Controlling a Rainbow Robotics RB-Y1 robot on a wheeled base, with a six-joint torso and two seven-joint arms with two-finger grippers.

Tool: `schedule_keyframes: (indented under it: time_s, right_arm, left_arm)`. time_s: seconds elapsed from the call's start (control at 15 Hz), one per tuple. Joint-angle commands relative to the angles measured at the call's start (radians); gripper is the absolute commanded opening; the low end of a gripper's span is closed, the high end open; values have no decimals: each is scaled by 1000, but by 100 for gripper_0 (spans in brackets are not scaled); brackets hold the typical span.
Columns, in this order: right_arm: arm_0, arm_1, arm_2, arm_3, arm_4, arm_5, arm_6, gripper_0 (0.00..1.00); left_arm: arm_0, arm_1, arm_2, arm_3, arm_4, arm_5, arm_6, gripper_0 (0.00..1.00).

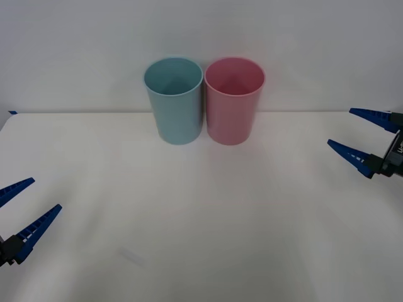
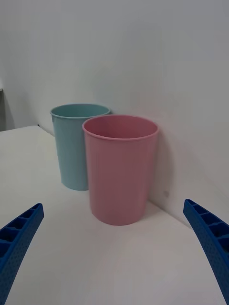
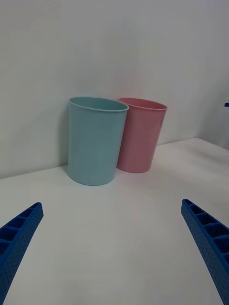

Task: Grasp the object on the table and drop it into the matching bin: aluminum can to the light blue bin, PET bottle to the pink bin.

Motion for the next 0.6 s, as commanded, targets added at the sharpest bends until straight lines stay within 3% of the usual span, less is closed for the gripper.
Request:
schedule_keyframes:
  time_s: [0.07,0.27,0.6]
  right_arm:
    - [77,0,-44,0,-15,-7,12,100]
    - [177,0,-94,-8,-44,-15,14,100]
    - [382,0,-131,-161,-124,-4,-9,100]
  left_arm:
    - [0,0,0,0,0,0,0,100]
    - [0,0,0,0,0,0,0,100]
    - [0,0,0,0,0,0,0,100]
